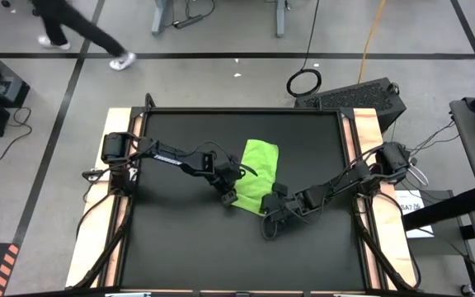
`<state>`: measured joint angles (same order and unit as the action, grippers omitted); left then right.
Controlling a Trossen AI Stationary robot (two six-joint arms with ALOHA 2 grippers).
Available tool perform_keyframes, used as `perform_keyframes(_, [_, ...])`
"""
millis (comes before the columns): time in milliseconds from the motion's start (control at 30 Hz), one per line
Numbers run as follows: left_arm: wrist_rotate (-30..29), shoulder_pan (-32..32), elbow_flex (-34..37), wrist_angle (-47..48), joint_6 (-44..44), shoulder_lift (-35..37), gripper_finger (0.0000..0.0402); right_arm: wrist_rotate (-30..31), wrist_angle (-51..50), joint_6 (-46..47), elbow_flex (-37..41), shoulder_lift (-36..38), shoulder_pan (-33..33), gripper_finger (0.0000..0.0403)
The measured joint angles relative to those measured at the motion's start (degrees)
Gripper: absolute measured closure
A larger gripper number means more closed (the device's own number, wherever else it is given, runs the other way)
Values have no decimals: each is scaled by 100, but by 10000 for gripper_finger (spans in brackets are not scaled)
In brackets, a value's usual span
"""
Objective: Roll towel into tight, uniform cylinder
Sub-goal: Roll the green towel
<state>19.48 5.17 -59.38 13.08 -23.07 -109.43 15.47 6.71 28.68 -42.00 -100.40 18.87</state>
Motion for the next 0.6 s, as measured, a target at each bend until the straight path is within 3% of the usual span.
perform_keyframes(267, [423, 61, -7, 100, 733, 81, 191, -122, 173, 80, 76, -7, -2, 374])
perform_keyframes(600, [345, 371, 12, 739, 1412, 492, 190, -325, 199, 87, 82, -14, -7, 374])
